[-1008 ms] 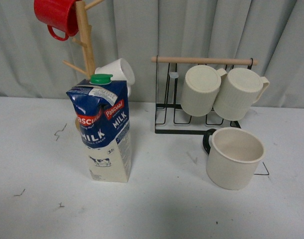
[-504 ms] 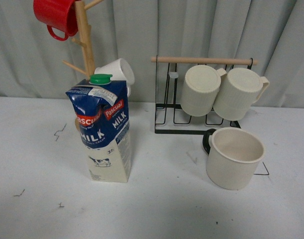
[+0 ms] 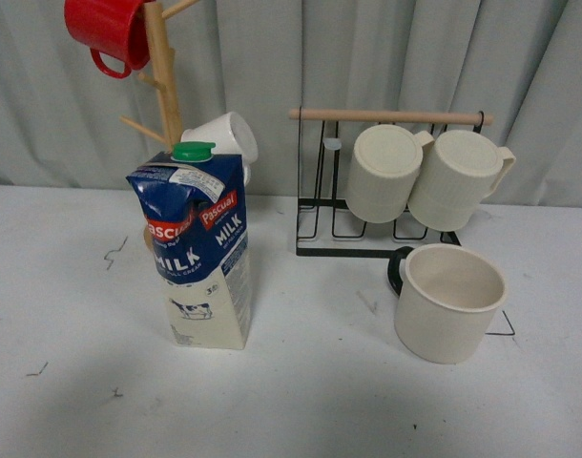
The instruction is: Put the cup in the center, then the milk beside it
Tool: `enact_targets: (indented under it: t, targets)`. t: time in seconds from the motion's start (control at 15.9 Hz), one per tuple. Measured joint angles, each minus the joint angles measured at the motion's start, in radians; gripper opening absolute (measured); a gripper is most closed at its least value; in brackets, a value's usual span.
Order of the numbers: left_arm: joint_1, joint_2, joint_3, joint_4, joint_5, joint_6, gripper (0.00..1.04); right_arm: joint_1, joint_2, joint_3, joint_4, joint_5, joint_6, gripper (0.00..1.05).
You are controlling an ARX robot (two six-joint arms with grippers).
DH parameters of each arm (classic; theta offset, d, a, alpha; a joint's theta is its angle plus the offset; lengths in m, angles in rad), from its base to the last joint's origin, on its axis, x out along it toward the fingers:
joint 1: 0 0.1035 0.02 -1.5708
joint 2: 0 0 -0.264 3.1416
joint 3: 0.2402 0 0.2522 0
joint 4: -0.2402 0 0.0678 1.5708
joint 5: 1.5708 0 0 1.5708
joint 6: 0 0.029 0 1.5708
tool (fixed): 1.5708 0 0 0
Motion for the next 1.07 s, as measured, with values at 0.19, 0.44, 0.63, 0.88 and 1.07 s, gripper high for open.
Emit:
enact_targets:
  t: [0.19,0.44,0.63,0.88,1.07]
  targets:
    - [-0.153,0.383,0.031,0.343,-0.142,-0.018,0.98,0.0,0.0,0.0,0.0,0.0,0.0,0.98]
    - [-0.226,0.78,0.114,0.609,-0.236,-0.025,0.98,0.0,0.0,0.0,0.0,0.0,0.0,0.98]
    - [-0.256,0.933,0.183,0.651,-0.28,-0.037,0.98,0.0,0.0,0.0,0.0,0.0,0.0,0.98]
    - [-0.228,1.039,0.249,0.729,-0.364,-0.021,0.98,0.0,0.0,0.0,0.0,0.0,0.0,0.98]
    - [-0.204,1.085,0.303,0.755,-0.407,0.033,0.98,0.0,0.0,0.0,0.0,0.0,0.0,0.98]
